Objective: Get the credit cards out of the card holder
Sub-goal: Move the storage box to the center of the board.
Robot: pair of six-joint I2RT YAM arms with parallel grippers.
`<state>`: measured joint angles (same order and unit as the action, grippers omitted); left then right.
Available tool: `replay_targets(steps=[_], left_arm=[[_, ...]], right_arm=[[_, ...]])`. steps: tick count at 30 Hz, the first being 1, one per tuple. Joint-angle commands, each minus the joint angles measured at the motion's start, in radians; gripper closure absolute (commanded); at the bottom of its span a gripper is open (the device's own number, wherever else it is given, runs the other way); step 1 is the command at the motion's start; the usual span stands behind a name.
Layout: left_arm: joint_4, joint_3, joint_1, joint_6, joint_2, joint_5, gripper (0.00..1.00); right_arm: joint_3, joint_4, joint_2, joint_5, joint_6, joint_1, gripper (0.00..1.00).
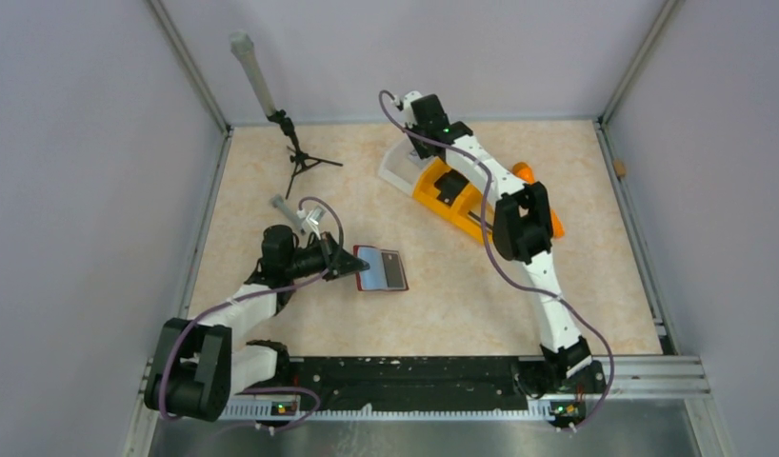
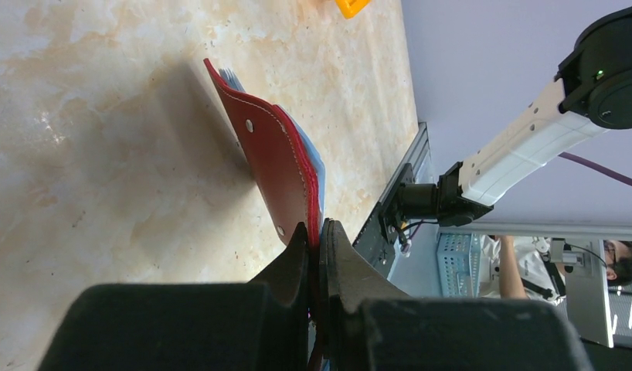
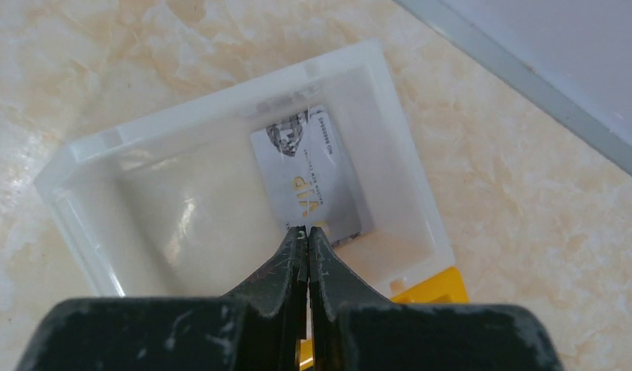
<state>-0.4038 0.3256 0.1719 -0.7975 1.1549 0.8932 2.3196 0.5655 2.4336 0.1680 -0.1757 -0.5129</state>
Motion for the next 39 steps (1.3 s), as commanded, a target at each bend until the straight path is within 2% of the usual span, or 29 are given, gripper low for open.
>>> replay_targets(steps=[1, 7, 10, 15, 21, 26, 32, 39], left_arm=[[-0.065, 0.035, -0.003, 0.013, 0.008, 0.026, 1.00], [-0.069, 0.028, -0.003, 0.010, 0.000, 0.028, 1.00], [-0.071, 0.026, -0.003, 0.009, -0.002, 0.030, 1.00], [-0.075, 0.020, -0.004, 0.005, -0.007, 0.034, 1.00], [-0.089, 0.012, -0.003, -0.003, -0.011, 0.040, 1.00], [-0.099, 0.007, -0.002, -0.010, -0.011, 0.046, 1.00], [-0.110, 0.009, -0.001, -0.024, -0.018, 0.057, 1.00], [-0.129, 0.000, 0.008, -0.031, -0.024, 0.053, 1.00]], right_arm=[[0.019, 0.027, 0.047, 0.041, -0.029, 0.002, 1.00], [-0.051, 0.169, -0.002, 0.145, 0.021, 0.003, 1.00], [-0.210, 0.162, -0.107, 0.151, 0.070, 0.004, 1.00], [-0.542, 0.025, -0.348, 0.123, 0.108, 0.003, 1.00], [-0.751, 0.063, -0.529, 0.101, 0.165, 0.002, 1.00], [-0.950, 0.080, -0.651, 0.153, 0.242, 0.002, 1.00], [-1.040, 0.131, -0.739, 0.182, 0.377, 0.002, 1.00], [-1.144, -0.064, -0.945, 0.131, 0.578, 0.005, 1.00]])
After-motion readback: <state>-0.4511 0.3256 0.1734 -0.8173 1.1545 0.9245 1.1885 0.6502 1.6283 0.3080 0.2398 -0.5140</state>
